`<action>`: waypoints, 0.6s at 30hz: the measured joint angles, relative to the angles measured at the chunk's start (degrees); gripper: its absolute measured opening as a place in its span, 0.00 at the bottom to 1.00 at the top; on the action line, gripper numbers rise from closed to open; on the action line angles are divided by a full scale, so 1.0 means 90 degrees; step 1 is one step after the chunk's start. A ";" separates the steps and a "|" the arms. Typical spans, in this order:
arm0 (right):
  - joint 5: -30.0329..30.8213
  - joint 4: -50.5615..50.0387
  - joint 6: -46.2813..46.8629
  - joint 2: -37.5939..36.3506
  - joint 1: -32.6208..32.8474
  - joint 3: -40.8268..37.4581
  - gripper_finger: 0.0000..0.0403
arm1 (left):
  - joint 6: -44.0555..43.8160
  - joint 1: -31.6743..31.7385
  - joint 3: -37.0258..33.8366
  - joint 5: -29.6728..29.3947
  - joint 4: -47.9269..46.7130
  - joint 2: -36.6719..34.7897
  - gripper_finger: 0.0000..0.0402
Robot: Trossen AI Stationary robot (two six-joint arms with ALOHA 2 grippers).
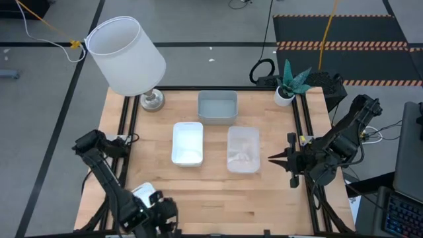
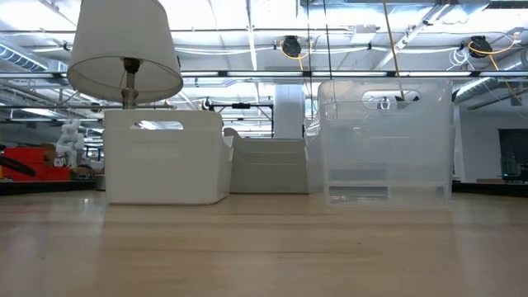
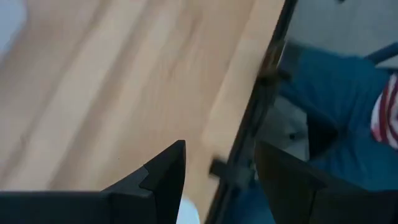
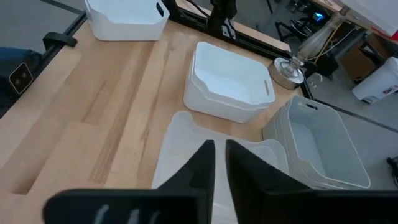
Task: Stack baskets by color
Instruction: Stack the bottom white bin on top of the top white bin
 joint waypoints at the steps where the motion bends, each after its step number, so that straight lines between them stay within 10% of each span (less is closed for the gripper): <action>1: -0.0002 0.0000 0.0000 0.0000 0.0000 0.0000 0.07 | -0.0216 -0.0082 -0.0007 0.0109 -0.0051 0.0051 0.47; 18: -0.0216 0.0002 0.0000 0.0002 0.0000 0.0000 0.04 | -0.2925 -0.1033 -0.0005 0.2310 -0.0578 0.0927 0.47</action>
